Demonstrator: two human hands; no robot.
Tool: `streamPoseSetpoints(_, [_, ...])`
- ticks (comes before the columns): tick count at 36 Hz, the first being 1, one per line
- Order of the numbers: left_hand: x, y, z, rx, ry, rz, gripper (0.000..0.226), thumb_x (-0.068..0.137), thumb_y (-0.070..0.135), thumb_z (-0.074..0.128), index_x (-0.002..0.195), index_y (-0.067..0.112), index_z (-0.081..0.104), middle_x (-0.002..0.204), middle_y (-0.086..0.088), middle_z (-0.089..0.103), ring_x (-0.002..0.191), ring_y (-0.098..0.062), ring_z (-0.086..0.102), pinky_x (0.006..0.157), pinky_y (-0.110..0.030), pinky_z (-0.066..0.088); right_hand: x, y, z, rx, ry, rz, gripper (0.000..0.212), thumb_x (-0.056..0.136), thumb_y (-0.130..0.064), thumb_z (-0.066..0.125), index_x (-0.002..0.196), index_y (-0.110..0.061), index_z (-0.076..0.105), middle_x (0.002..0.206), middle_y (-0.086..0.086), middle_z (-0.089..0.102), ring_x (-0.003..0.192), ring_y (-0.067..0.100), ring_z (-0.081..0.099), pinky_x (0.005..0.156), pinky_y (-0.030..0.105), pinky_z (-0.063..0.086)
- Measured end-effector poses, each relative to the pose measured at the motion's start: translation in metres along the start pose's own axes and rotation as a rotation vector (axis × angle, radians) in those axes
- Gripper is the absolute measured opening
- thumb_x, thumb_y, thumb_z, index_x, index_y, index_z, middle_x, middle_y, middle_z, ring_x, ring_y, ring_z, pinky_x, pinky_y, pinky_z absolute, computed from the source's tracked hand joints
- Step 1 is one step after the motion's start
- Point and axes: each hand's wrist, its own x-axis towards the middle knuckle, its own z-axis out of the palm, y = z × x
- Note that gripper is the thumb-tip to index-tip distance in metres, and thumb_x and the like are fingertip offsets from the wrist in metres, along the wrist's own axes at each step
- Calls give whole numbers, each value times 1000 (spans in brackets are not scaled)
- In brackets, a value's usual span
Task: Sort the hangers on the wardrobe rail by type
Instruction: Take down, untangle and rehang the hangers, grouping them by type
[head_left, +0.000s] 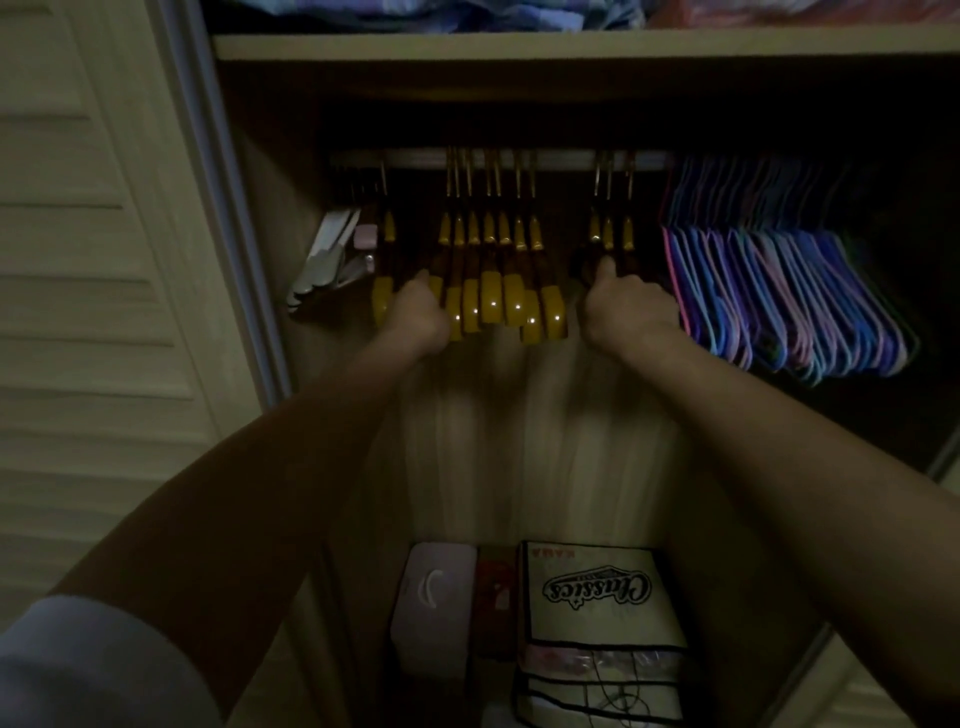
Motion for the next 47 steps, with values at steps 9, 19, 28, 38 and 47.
streamPoseSetpoints(9, [-12,34,27,-35,-129,89,45,95,12,58,139,15,49,127,-8,60,117,-28,57,84,-26,40,3,9,-3,10,-10,54,55,103,-49,27,144,-13,33,124,22,58,111,42,58,86,48,43])
streamPoseSetpoints(19, [-31,24,-20,338,201,248,51,102,46,39,140,13,47,140,-16,47,131,-34,41,105,-48,36,-7,-5,-2,-154,150,14,60,101,-52,31,148,-14,32,151,20,27,138,44,27,109,57,30])
streamPoseSetpoints(28, [-38,-37,-40,389,236,66,51,94,27,54,139,9,40,147,-22,32,135,-44,32,107,-54,34,-4,-37,6,-135,198,-121,50,102,-46,35,140,-15,44,147,20,34,137,42,29,111,53,30])
streamPoseSetpoints(38, [-14,-45,-40,116,178,-120,24,97,8,54,117,-4,62,120,-25,62,114,-41,59,80,-35,41,-6,-46,12,-70,258,-161,44,101,-44,39,132,-15,51,141,18,39,134,39,33,111,51,31])
streamPoseSetpoints(47, [-5,-22,-19,-28,54,-149,67,96,28,61,152,8,28,145,-17,46,132,-38,46,86,-32,42,-12,-31,7,-29,215,-155,44,101,-43,37,131,-14,52,142,18,40,135,39,31,111,50,31])
